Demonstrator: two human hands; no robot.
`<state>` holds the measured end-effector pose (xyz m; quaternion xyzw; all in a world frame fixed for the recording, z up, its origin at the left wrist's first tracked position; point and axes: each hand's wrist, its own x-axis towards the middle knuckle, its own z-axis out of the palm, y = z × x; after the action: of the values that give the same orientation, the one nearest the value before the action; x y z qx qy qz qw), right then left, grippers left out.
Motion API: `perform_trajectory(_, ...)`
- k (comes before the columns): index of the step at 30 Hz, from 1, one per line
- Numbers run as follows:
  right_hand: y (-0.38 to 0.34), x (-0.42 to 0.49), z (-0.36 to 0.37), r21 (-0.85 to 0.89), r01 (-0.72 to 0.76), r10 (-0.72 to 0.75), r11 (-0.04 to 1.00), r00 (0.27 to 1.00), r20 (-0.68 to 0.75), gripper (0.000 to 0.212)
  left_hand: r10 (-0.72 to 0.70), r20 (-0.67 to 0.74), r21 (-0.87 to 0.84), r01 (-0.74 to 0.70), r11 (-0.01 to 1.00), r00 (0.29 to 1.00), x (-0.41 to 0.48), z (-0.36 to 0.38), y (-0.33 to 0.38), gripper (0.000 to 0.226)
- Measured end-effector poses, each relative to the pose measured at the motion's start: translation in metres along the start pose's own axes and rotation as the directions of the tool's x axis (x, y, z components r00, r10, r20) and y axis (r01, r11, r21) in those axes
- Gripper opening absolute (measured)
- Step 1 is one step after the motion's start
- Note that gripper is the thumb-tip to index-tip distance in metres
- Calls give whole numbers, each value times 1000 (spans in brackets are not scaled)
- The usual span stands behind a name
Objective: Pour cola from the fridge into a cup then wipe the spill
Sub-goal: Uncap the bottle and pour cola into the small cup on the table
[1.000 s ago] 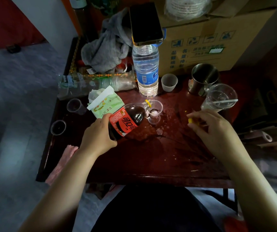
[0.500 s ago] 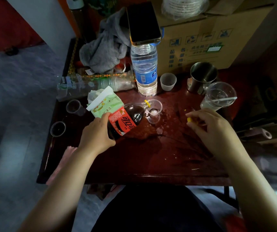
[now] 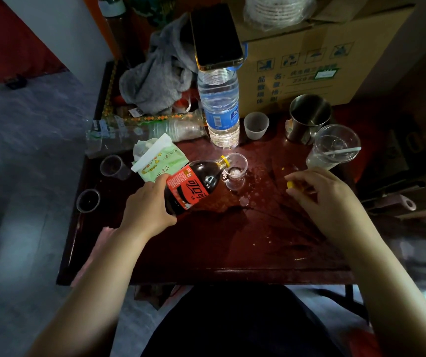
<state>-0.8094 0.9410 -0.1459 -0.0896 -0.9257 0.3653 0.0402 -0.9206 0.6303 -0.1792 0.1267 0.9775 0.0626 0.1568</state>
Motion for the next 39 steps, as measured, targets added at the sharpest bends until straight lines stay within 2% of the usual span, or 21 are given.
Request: perform_trajectory(39,5,-5,0,3,-9,9,1000,1000,-4,23,-15,12,-9,16,1000,1000,-3,2,4,88)
